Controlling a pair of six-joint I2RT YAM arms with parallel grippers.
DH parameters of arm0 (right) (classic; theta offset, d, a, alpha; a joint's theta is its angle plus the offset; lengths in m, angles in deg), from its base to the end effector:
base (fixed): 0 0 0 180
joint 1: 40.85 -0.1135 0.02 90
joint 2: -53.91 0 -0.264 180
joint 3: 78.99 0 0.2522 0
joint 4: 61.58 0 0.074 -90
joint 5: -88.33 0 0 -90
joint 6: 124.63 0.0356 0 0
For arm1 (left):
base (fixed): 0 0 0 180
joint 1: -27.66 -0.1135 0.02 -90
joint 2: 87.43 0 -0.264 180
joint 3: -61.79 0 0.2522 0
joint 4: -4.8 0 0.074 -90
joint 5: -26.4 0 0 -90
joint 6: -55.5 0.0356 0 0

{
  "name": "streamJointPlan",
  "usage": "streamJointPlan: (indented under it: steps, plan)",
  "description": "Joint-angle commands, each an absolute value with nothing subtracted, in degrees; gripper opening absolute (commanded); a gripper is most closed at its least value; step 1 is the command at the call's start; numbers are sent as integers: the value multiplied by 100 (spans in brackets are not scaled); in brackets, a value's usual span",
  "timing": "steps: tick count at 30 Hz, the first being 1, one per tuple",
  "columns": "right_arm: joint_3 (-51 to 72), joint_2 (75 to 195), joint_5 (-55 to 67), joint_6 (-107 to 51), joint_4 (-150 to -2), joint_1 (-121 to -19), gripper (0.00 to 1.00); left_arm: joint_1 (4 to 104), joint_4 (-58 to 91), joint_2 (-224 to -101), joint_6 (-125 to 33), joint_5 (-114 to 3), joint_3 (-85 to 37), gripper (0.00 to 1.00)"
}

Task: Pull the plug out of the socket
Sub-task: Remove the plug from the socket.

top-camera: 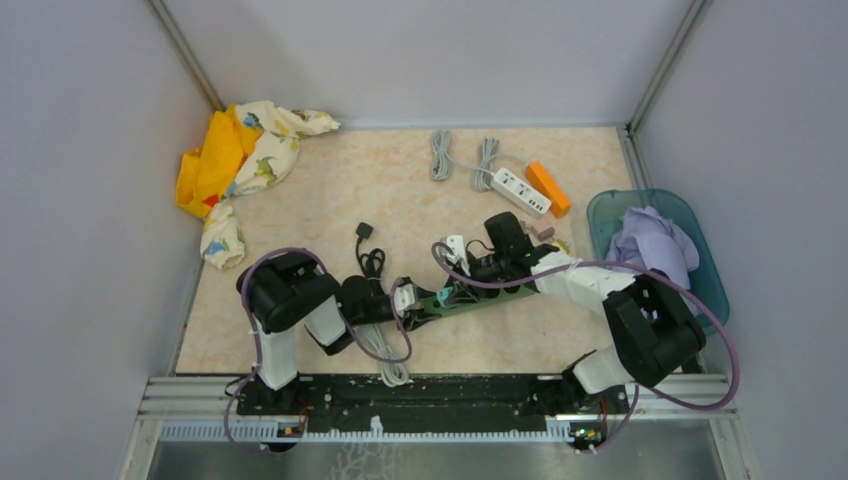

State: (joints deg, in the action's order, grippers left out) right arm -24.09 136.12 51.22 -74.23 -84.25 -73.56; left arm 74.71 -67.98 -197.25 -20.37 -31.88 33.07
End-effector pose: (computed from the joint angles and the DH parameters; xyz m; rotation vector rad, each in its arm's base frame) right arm 0.2116 0.1696 0.1862 -1.6193 1.5408 1.0438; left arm 0.1578 -0.1970 0.0976 1.2436 1.2704 -0.8932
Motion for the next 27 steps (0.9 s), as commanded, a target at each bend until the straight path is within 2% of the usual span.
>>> streamJointPlan:
  steps: [1, 5, 9, 13, 17, 21, 27]
  plan:
    - [-2382, 13485, 4814, -6198, -6643, -7368, 0, 7554, -7134, -19779, -2025, -3056, 3247, 0]
    - [-2496, 13326, 5390, -6322, -6714, -6695, 0, 7552, -7135, -19785, -2018, -3048, 3239, 0]
    - [-2320, 13319, 6369, -8494, -8599, -6468, 0, 7543, -7150, -19782, -2022, -3038, 3247, 0]
    - [-1985, 13571, 6769, -9465, -9751, -6483, 0, 7538, -7242, -19781, -2040, -3047, 3290, 0]
    - [-2045, 13496, 6469, -9468, -9597, -6630, 0, 7533, -7274, -19777, -2052, -3047, 3300, 0]
    - [-2298, 13227, 5577, -8402, -8461, -6815, 0, 7538, -7238, -19788, -2043, -3036, 3284, 0]
    - [-2163, 13213, 6117, -7697, -8209, -6871, 0, 7537, -7122, -19790, -2028, -3012, 3231, 0]
